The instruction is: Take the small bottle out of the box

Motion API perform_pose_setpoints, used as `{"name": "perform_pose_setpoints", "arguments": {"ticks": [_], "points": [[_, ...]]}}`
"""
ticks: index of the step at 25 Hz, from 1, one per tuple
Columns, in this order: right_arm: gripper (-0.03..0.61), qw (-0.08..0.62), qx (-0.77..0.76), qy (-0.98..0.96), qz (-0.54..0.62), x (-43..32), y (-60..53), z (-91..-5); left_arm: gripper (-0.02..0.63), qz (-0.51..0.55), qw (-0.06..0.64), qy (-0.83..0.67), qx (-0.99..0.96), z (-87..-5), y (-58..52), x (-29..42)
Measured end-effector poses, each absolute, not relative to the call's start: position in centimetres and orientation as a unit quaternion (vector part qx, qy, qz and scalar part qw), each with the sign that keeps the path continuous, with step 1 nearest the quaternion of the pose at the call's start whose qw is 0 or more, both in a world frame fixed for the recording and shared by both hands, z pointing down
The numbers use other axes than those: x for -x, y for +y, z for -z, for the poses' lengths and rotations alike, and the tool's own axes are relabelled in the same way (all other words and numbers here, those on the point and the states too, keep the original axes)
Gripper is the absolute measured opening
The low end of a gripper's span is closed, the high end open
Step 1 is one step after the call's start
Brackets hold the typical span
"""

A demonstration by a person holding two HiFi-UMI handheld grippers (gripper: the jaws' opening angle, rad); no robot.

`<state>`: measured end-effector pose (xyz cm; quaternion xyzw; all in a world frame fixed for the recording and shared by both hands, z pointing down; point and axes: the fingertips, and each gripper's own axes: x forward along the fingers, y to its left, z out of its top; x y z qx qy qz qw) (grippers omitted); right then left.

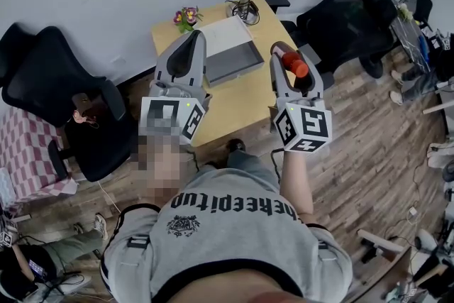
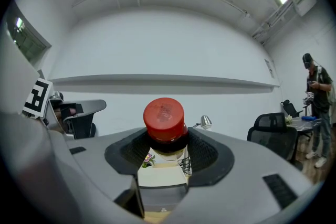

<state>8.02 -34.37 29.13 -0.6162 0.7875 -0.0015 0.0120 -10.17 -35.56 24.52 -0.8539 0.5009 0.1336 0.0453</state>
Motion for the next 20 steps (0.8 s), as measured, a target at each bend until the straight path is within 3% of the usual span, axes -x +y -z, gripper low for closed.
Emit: {"name": "perform_pose_setpoints", "arguments": {"ticks": [20], "points": [[0.222, 0.031, 0.638, 0.769, -0.012, -8.7, -30.9, -28.9, 0.005, -0.132, 0.050, 0.497, 0.856, -24.4, -32.3, 10.3]]}}
